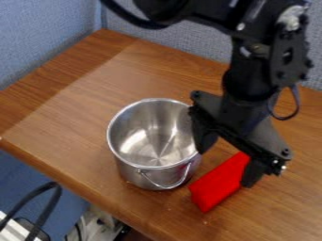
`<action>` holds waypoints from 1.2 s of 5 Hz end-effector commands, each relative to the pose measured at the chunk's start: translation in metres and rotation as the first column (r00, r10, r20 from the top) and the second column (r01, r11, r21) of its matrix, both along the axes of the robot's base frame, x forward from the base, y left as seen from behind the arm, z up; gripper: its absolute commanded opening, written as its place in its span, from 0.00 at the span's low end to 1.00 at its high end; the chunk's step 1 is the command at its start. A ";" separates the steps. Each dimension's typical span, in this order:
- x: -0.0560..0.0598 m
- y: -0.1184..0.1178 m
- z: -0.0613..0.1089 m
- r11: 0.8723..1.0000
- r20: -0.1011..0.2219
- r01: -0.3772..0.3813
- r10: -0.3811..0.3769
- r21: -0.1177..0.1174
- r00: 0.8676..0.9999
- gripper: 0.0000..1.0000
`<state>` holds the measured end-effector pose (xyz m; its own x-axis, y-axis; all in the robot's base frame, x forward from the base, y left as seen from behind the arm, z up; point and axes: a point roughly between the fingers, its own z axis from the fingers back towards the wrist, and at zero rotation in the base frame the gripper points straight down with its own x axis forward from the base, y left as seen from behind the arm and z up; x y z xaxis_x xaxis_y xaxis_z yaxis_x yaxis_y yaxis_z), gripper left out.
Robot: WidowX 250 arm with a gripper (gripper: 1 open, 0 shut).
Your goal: Put the red object in the metal pot
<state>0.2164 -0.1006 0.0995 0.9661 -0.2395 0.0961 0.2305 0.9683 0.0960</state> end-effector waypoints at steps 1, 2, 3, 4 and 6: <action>0.004 0.009 -0.010 1.000 0.047 0.027 -0.027 -0.008 0.999 1.00; 0.005 0.022 -0.032 0.999 0.065 0.050 -0.049 -0.004 0.997 1.00; 0.005 0.029 -0.036 0.999 0.071 0.050 -0.050 0.002 0.996 1.00; 0.006 0.035 -0.037 0.999 0.072 0.047 -0.047 0.001 0.996 1.00; 0.011 0.024 -0.054 0.998 0.092 0.069 -0.069 -0.002 0.993 0.00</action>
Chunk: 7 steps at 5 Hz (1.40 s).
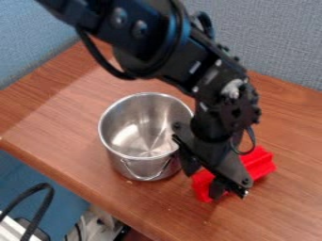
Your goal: Put the red object in the metal pot
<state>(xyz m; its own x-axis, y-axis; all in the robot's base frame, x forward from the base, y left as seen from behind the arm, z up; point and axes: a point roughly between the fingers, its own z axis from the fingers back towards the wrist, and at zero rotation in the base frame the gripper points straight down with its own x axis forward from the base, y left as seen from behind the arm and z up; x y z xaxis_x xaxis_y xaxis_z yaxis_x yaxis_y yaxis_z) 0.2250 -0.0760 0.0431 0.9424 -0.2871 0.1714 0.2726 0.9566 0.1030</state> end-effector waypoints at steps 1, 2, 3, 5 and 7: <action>0.008 -0.004 0.002 0.999 0.022 0.033 -0.033 -0.013 0.999 1.00; 0.016 -0.004 0.005 0.999 0.028 0.041 -0.040 -0.014 0.999 1.00; 0.025 -0.003 0.005 0.998 0.052 0.051 -0.050 -0.025 0.997 1.00; 0.039 -0.019 0.001 0.990 0.078 0.137 -0.134 -0.041 0.988 1.00; 0.050 -0.024 -0.007 0.977 0.092 0.194 -0.187 -0.083 0.978 1.00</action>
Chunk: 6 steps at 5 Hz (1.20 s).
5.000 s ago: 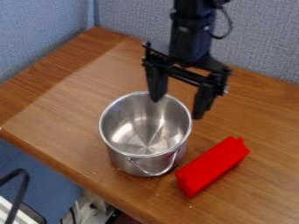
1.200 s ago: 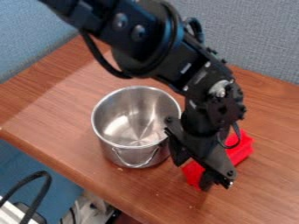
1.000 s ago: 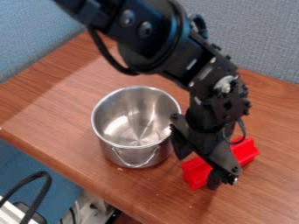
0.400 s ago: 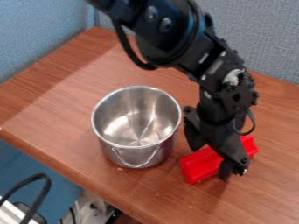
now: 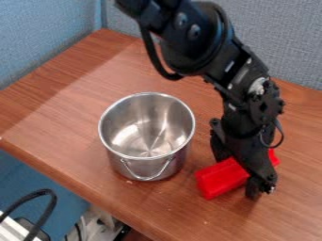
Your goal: Put the red object in the metal pot
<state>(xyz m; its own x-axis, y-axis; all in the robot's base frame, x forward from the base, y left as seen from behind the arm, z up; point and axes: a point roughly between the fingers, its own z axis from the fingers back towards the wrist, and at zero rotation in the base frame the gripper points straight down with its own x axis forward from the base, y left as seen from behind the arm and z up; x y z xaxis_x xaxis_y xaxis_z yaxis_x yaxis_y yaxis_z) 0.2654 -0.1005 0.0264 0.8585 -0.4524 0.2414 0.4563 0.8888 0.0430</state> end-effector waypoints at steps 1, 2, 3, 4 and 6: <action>0.014 0.003 0.006 1.000 0.038 0.004 -0.003 -0.025 0.999 0.00; 0.012 -0.004 0.009 0.998 0.038 -0.031 0.033 -0.052 0.999 0.00; 0.011 -0.011 0.013 0.997 0.029 -0.053 0.055 -0.064 0.998 0.00; 0.020 0.002 0.026 0.994 0.027 -0.060 0.063 -0.089 0.998 0.00; 0.022 0.002 0.023 0.985 0.026 -0.143 0.146 -0.095 0.989 0.00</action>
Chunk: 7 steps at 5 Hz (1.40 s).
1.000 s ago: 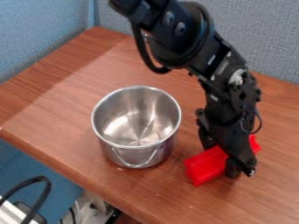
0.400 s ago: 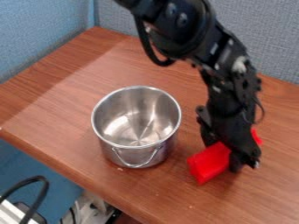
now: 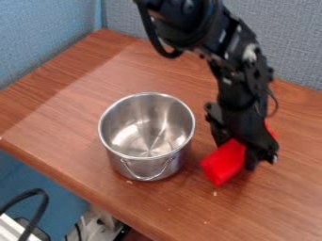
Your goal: Put the red object in the metal pot
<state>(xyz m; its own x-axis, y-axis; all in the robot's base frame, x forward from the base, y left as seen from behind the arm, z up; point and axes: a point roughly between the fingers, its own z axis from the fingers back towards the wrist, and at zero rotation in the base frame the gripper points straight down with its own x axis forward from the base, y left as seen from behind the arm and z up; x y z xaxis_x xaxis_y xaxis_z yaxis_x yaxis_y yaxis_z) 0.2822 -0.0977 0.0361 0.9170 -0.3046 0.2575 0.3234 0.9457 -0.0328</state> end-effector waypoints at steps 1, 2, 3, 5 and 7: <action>-0.005 -0.014 0.005 1.000 0.041 -0.003 0.003 -0.012 0.999 0.00; -0.005 -0.014 0.002 0.999 0.052 -0.047 0.049 -0.027 0.997 0.00; 0.001 -0.007 0.014 0.999 0.048 0.013 -0.011 -0.031 0.999 0.00; 0.007 0.000 0.015 0.999 0.023 0.007 -0.006 -0.051 1.000 0.00; 0.002 -0.002 0.018 0.996 -0.038 0.090 -0.090 -0.001 0.995 0.00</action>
